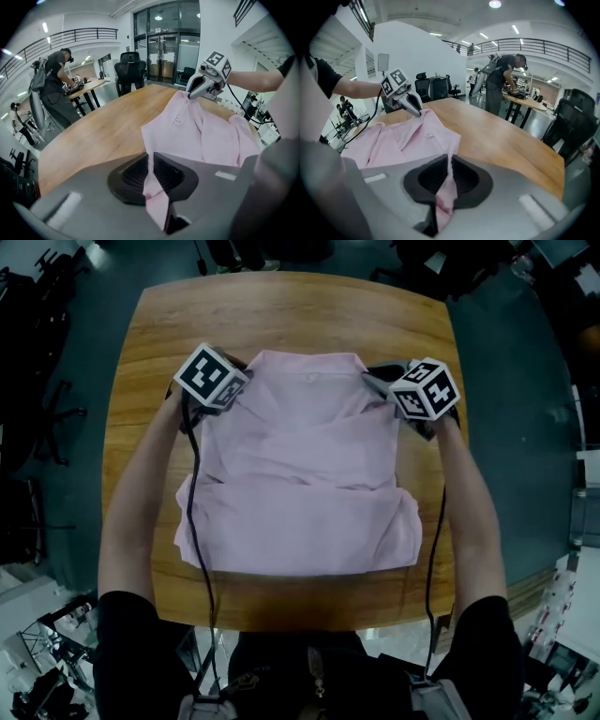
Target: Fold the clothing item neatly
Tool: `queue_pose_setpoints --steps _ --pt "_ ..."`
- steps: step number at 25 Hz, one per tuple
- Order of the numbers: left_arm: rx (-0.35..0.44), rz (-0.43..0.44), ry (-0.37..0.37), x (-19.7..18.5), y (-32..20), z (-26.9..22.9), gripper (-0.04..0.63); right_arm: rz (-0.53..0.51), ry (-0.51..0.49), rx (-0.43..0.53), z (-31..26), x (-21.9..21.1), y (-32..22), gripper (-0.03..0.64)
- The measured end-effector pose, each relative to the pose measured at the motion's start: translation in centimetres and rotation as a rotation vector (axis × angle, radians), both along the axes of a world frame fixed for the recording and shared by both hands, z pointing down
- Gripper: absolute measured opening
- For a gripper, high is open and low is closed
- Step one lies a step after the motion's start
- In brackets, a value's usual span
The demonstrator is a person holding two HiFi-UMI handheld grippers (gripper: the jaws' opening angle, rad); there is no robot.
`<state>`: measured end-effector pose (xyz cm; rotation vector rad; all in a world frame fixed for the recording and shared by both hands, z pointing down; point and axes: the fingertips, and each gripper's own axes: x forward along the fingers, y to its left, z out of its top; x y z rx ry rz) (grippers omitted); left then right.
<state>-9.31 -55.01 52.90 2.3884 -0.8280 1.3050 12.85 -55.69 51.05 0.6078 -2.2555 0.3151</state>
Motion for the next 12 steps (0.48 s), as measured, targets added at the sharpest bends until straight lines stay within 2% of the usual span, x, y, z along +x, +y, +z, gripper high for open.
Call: queue_pose_setpoints --steps 5,12 --pt "0.074 0.033 0.017 -0.4 4.2 -5.2 0.044 -0.003 -0.001 0.09 -5.6 -0.5 4.1 0.028" --pt "0.186 0.09 0.022 -0.8 12.3 -11.6 0.044 0.022 0.011 0.186 -12.2 -1.0 12.8 0.028"
